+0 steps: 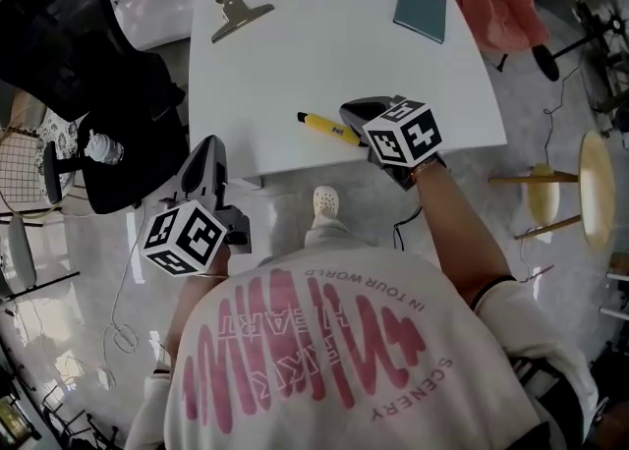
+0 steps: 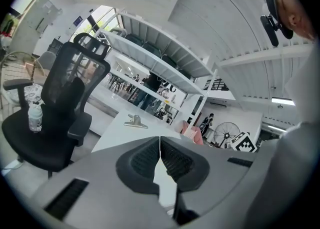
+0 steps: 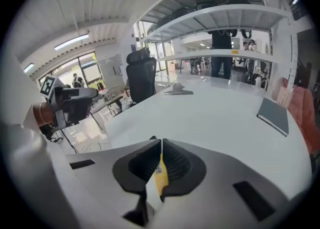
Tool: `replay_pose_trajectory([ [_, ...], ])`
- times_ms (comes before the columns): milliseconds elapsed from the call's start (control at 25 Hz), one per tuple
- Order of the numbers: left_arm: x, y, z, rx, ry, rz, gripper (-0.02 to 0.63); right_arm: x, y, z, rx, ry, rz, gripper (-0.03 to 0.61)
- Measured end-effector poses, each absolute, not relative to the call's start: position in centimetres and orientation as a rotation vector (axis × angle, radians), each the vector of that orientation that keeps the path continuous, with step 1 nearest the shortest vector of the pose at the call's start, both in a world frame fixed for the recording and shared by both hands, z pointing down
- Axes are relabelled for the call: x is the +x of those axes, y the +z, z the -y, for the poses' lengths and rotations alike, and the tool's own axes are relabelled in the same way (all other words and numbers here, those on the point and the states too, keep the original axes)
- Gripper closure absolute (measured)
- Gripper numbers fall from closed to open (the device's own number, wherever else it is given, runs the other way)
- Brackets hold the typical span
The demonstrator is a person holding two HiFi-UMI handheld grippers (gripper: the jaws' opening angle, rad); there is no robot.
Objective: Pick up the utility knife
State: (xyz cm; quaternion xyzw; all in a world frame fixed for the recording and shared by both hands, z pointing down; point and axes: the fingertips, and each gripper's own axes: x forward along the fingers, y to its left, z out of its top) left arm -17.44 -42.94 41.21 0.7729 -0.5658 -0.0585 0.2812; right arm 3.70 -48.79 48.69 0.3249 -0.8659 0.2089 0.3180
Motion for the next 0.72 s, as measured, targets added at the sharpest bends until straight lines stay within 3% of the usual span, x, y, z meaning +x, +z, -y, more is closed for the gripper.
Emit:
replay_pose_trajectory([
  [80, -17.9, 41.5, 42.9, 2.06, -0.152, 1.527, 0.589, 3.1, 49.4, 48.8, 0.787, 0.573, 2.266, 0.503],
  [240, -18.9, 42.1, 42.4, 2.033, -0.142, 1.549, 0.589, 2.0, 50.6, 48.5, 0.701, 0.588, 2.243, 0.497],
  [520, -20.7, 42.7, 41.9, 1.997, -0.135, 1.574, 0.589, 0.0, 53.0, 47.6, 0.552, 0.548, 2.167, 0.388],
  [720, -21.3, 43.1, 41.3, 1.985, -0.125, 1.583, 0.589, 0.0, 54.2, 47.7, 0.538, 0.51, 2.103, 0.377],
])
